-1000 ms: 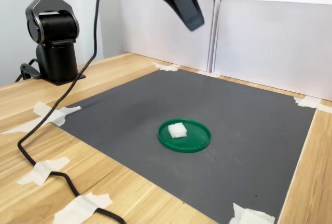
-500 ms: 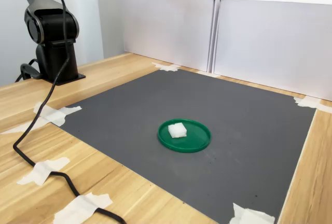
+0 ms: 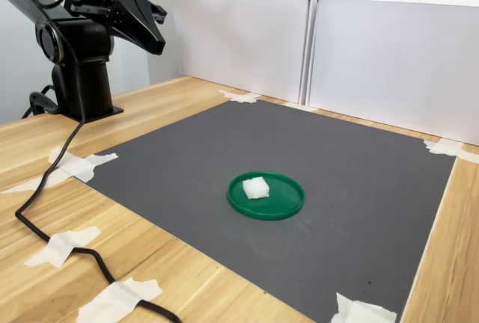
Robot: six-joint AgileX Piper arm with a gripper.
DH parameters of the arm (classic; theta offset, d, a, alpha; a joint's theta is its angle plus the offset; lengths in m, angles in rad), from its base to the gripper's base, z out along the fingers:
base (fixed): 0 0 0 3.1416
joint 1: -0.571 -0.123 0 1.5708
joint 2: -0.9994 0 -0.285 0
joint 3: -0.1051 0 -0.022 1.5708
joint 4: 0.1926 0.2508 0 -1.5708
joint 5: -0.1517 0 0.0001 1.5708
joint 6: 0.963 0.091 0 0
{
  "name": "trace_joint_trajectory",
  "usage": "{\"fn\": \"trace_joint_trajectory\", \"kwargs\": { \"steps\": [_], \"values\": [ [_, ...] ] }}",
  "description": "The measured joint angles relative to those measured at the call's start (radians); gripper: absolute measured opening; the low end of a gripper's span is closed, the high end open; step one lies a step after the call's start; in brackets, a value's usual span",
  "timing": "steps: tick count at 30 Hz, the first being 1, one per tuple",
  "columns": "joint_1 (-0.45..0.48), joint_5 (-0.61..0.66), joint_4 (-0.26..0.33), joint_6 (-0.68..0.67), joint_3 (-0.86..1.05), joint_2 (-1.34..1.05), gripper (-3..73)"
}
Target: Grasp a white terminal and put it on the green lid.
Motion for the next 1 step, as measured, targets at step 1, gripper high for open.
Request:
{"fn": "trace_joint_trajectory", "kwargs": {
  "steps": [1],
  "values": [
    [0.0,0.0,0.0,0.0,0.009,-0.025,-1.6]
  ]
}}
